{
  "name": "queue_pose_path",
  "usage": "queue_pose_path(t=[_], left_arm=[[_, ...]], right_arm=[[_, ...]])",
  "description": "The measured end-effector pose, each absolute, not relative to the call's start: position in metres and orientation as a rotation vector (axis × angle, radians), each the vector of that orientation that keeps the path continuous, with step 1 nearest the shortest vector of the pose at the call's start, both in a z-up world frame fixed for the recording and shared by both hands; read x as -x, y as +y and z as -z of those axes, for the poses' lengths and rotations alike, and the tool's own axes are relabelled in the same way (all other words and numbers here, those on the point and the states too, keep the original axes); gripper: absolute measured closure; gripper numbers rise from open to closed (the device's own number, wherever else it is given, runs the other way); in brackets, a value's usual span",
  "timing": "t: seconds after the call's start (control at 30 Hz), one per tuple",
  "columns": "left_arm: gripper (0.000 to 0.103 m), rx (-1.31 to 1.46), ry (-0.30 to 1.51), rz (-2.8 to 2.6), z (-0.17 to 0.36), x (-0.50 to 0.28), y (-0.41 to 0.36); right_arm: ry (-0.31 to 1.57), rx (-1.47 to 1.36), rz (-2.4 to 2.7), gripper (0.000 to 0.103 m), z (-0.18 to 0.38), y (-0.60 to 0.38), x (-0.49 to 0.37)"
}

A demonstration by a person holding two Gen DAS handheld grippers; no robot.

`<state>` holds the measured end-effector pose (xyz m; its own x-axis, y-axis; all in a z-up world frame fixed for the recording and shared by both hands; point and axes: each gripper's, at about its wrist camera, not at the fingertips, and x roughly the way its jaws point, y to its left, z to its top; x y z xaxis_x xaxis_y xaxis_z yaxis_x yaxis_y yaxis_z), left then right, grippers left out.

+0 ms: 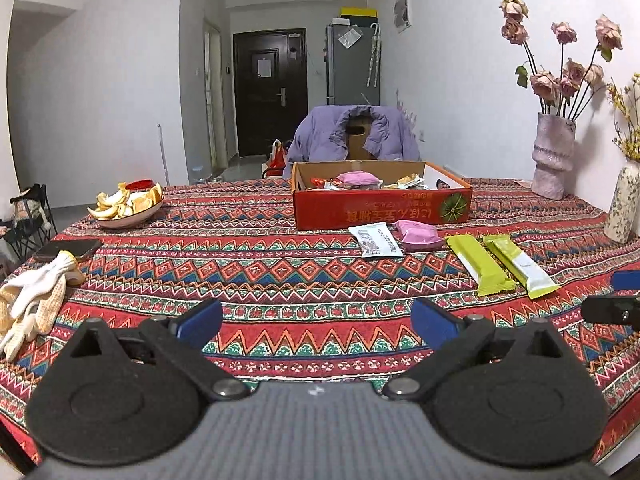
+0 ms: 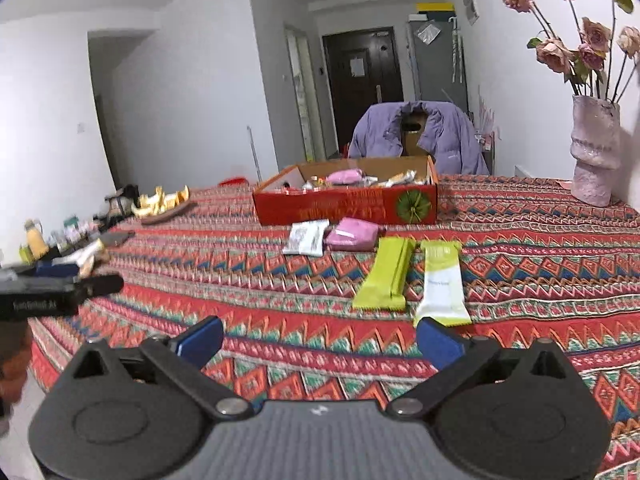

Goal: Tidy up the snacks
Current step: 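Move both grippers back over the remaining packets on the table, then grasp a white packet with the left gripper while the right grasps a pink packet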

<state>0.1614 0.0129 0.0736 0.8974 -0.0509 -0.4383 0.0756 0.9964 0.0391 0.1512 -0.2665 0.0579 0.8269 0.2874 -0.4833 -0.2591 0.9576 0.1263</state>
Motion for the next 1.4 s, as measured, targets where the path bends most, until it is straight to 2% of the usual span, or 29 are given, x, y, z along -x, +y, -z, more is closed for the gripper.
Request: queue_pose_path(t=[0.37, 0.67, 0.77, 1.03, 1.23, 1.4], left_arm=[[0.001, -0.060, 0.496, 0.077, -0.065, -0.194, 0.010], [0.001, -0.048, 0.518, 0.089, -0.065, -0.279, 0.005], [0.001, -0.035, 0.518, 0.069, -0.064, -0.316, 0.003], [0.005, -0.053, 0.572, 0.077, -0.044, -0.389, -0.015], [0.006, -0.050, 0.636, 0.110, -0.020, -0.413, -0.029], [0.006, -0.013, 0.685, 0.166, -0.010, -0.436, -0.050]], right_arm=[[0.530, -0.052, -0.283, 0.000, -0.063, -0.270, -0.189], [0.605, -0.100, -0.368, 0.003, -0.054, -0.259, -0.288], [0.648, -0.176, -0.430, 0.013, -0.048, -0.253, -0.345], [0.744, -0.051, -0.313, 0.021, -0.005, -0.213, -0.471], [0.746, -0.029, -0.338, 0.038, 0.006, -0.206, -0.483], [0.645, -0.063, -0.368, 0.038, -0.028, -0.234, -0.458]])
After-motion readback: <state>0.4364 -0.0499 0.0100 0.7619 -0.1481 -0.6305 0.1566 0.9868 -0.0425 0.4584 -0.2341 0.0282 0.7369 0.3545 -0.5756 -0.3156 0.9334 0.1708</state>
